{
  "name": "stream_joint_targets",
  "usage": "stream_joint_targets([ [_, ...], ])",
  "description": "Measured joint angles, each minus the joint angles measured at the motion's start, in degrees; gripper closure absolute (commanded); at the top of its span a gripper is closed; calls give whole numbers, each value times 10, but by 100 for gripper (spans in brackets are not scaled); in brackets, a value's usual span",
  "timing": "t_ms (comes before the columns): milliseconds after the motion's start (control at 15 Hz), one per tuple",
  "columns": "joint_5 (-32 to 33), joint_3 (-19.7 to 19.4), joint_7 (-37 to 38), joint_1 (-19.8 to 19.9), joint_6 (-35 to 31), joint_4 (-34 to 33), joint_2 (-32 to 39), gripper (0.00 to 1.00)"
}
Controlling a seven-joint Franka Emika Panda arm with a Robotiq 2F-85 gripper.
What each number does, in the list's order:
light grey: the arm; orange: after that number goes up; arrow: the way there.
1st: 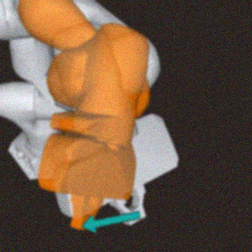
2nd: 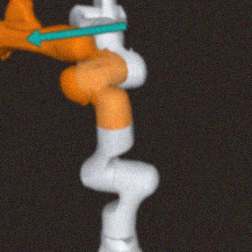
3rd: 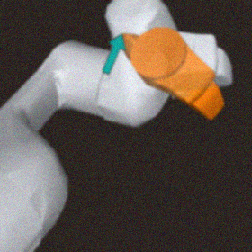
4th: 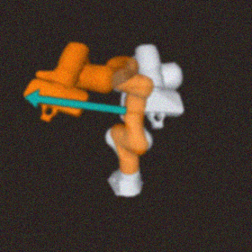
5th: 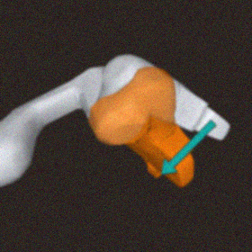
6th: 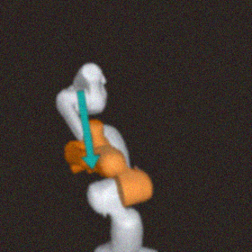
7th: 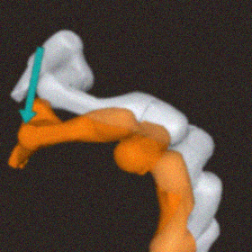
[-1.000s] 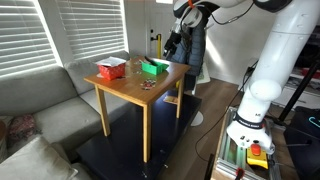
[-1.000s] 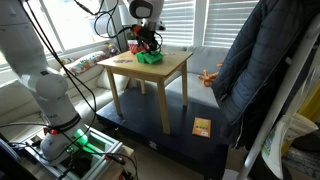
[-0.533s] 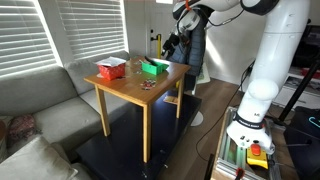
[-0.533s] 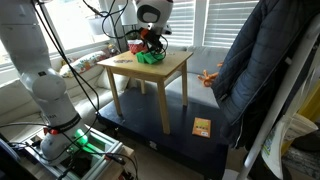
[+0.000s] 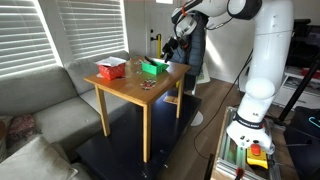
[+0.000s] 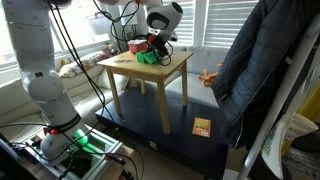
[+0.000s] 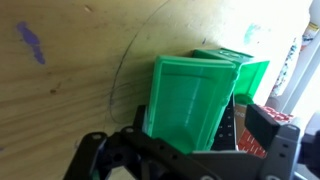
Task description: Close the lid of the green storage box
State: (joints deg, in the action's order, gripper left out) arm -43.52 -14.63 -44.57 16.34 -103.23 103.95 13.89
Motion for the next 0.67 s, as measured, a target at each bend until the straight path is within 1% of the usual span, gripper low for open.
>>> stream_joint_targets([
  [267, -20, 10, -7, 22, 29, -25, 36, 0],
  [667, -40, 23, -4, 41, 70, -57, 78, 0],
])
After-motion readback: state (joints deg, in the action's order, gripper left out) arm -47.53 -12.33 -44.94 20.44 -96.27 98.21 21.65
